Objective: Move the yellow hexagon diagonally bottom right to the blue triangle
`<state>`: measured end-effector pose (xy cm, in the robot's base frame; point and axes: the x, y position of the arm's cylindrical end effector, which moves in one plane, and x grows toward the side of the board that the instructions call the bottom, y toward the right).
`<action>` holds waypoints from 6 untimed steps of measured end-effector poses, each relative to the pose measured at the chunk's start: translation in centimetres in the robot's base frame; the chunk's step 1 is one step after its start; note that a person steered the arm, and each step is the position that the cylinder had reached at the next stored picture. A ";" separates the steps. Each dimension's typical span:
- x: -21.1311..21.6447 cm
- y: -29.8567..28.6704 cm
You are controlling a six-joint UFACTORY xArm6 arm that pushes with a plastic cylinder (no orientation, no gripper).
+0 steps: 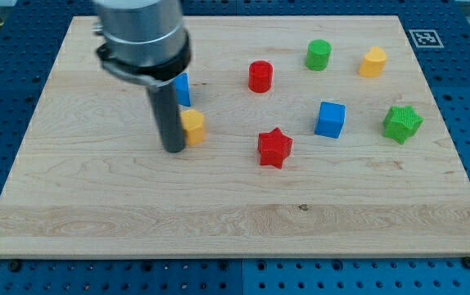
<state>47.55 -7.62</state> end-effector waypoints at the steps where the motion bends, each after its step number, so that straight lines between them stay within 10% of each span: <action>1: 0.2 -0.1; 6: 5.5 16.9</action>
